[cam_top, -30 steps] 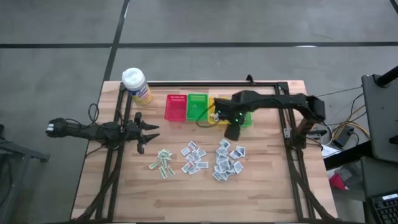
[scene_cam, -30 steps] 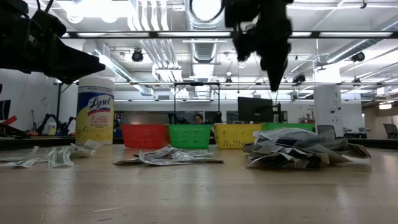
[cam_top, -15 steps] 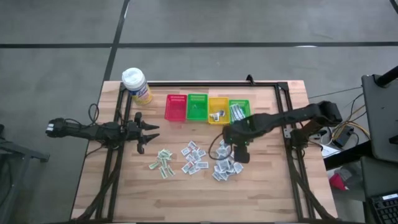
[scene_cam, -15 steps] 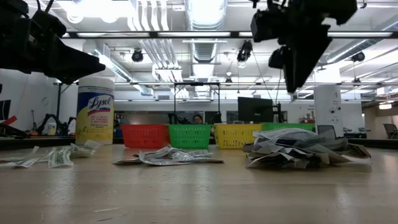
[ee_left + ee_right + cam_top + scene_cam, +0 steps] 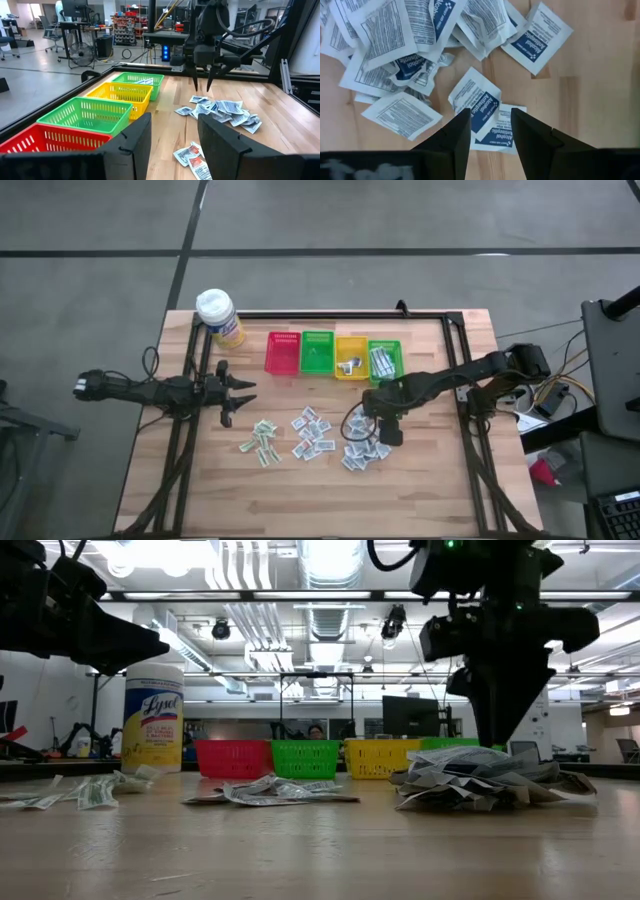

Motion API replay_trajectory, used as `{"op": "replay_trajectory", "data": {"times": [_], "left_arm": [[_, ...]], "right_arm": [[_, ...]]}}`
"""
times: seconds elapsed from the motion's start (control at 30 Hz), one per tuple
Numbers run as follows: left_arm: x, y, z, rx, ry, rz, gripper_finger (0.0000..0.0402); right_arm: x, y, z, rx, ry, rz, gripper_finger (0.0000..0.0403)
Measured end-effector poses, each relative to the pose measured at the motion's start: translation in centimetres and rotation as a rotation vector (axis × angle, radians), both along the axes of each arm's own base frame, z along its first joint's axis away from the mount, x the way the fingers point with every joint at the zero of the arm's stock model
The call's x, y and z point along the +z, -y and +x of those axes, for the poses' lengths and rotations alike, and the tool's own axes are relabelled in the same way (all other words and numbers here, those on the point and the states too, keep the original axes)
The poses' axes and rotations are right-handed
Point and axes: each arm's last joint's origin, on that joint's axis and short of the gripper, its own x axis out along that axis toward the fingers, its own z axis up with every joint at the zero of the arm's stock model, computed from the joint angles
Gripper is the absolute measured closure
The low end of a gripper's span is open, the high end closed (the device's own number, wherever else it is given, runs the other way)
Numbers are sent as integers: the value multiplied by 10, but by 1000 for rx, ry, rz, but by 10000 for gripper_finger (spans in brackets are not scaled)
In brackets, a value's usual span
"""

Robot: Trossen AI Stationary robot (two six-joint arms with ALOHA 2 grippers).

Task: Pick & Place First Aid Supplies
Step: Put the blue alcohol pad into the yellow bin

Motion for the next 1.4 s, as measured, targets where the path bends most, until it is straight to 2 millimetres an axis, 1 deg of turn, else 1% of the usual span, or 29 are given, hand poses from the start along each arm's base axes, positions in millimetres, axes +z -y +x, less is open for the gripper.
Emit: {"op": "replay_trajectory", "data": {"times": [0.13, 0.23, 0.47, 0.63, 0.73, 0.93, 1.3, 1.4], "left_arm": [[0, 0, 0, 0, 0, 0, 243], [0, 0, 0, 0, 0, 0, 243], [0, 0, 0, 0, -2, 0, 243], [0, 0, 0, 0, -5, 1, 243], [0, 0, 0, 0, -6, 1, 243], [0, 0, 0, 0, -6, 1, 243], [0, 0, 0, 0, -6, 1, 243], [0, 0, 0, 0, -6, 1, 243]], "right_arm": [[-5, 1, -2, -1, -6, -1, 270], [-7, 1, 0, -2, 4, 0, 266], [-28, 4, 8, 17, -53, -12, 257], [-39, 7, 10, 22, -91, -18, 264], [-40, 8, 11, 19, -94, -18, 271], [-40, 9, 11, 15, -95, -18, 300], [-39, 8, 11, 7, -104, -14, 389], [-37, 8, 12, 2, -99, -12, 394]]}}
